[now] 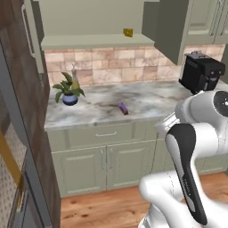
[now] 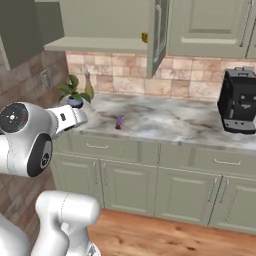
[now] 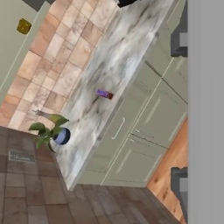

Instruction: Pick the canned food and bar from the counter and place them in the cabinets closest to them.

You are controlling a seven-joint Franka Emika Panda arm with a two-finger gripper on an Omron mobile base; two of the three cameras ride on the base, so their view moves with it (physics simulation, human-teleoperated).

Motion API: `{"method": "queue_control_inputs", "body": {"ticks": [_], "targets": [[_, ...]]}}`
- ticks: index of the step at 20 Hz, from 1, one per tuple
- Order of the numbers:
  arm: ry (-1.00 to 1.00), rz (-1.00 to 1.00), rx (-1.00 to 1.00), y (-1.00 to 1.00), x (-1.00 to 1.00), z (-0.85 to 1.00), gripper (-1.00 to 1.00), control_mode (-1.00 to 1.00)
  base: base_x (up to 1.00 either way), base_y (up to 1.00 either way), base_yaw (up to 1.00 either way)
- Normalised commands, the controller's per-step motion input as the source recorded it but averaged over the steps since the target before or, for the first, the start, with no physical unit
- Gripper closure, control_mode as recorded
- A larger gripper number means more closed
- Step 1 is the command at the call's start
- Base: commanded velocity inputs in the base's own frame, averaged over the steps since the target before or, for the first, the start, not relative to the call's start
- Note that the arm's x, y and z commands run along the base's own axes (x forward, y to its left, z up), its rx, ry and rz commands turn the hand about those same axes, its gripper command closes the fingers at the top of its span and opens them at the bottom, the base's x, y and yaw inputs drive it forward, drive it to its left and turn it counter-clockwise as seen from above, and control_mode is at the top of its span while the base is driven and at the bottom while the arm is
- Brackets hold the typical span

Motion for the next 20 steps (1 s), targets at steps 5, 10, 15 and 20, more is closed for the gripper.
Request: {"method": "queue_control_inputs", "body": {"ticks": [5, 10, 15, 20], "targets": [[0.0, 0.0, 0.0, 0.0, 0.0, 0.0, -1.0, 1.0, 0.49, 0.22, 0.0], [0.0, 0.0, 0.0, 0.0, 0.0, 0.0, -1.0, 1.0, 0.51, 0.23, 0.0], [0.0, 0.0, 0.0, 0.0, 0.0, 0.0, -1.0, 1.0, 0.53, 0.25, 0.0], [0.0, 0.0, 0.0, 0.0, 0.0, 0.0, -1.0, 1.0, 0.53, 0.26, 0.0]]}}
